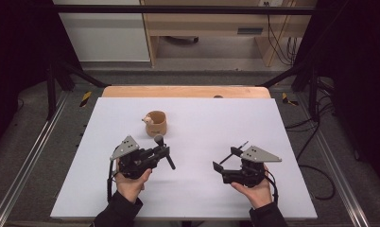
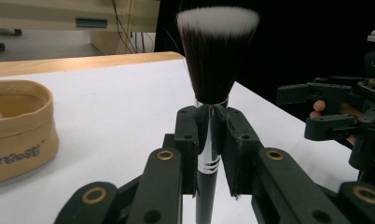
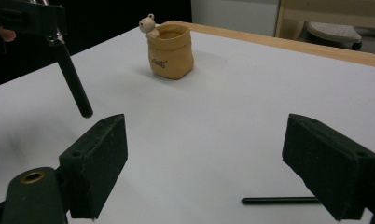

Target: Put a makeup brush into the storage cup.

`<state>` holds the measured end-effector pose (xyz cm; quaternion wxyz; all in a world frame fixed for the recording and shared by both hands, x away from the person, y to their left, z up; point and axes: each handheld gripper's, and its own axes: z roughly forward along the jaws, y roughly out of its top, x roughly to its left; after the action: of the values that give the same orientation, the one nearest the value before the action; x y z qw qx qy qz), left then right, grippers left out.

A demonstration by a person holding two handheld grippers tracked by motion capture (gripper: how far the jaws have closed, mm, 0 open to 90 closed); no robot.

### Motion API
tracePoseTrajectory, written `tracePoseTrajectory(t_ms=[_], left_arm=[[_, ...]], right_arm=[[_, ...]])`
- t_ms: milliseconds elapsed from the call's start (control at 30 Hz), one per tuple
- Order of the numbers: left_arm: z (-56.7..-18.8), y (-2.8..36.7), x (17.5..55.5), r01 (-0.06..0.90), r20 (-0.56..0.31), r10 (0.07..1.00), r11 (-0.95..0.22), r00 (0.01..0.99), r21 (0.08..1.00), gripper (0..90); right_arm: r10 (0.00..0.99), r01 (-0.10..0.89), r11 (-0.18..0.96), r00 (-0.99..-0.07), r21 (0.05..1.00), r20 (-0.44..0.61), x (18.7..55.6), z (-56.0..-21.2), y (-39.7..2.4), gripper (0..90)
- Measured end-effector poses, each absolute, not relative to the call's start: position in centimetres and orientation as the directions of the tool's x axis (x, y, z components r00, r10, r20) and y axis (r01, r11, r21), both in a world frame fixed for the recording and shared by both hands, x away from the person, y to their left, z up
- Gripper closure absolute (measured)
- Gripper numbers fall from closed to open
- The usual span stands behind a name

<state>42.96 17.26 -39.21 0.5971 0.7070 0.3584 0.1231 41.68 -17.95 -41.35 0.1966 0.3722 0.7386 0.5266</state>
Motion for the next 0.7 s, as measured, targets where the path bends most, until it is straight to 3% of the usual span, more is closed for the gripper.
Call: tracePoseTrajectory(t_ms=[700], left_arm=[[-38.0,19.9,43.5,0.353,-0.239,0.703,-0.018,0.67,0.935,76.9]], right_arm=[[0.814,0.369,0.151,-0.573,0.917,0.097,41.6,-41.6,-21.5,8.8]])
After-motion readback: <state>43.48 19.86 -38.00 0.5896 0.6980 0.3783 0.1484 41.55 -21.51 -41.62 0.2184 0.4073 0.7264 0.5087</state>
